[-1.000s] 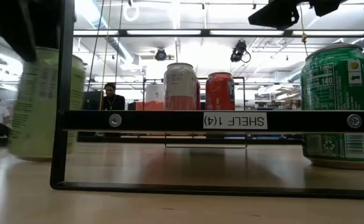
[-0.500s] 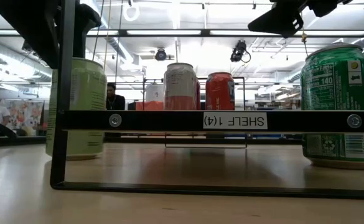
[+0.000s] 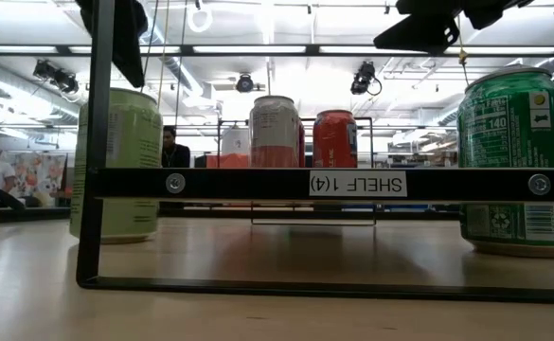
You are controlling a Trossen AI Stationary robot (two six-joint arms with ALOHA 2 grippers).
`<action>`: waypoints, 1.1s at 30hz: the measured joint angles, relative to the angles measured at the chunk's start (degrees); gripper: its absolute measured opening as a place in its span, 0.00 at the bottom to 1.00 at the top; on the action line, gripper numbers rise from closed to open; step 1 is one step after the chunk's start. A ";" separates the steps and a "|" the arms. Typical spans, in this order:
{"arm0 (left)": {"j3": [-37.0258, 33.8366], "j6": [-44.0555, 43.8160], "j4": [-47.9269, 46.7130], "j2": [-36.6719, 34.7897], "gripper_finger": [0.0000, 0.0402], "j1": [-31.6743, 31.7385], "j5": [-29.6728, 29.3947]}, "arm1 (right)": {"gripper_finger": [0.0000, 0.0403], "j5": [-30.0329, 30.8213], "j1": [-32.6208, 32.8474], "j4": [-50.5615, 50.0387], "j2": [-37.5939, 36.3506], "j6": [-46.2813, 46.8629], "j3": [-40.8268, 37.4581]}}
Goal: Place canned beverage on shelf
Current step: Put the light green soda can on the shelf
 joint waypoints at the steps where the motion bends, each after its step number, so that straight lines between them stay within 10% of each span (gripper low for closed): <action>1: -0.03 -1.33 0.64 0.15 0.81 0.24 0.27 | 0.89 0.30 0.00 0.07 0.00 -0.35 0.00; 11: -0.04 -6.14 3.79 0.13 0.99 0.68 1.08 | 0.89 0.82 0.06 0.39 -0.02 -1.63 0.04; 33: -0.04 -19.32 1.53 4.00 0.99 3.27 4.20 | 0.89 1.36 -0.09 1.18 0.00 -6.18 0.02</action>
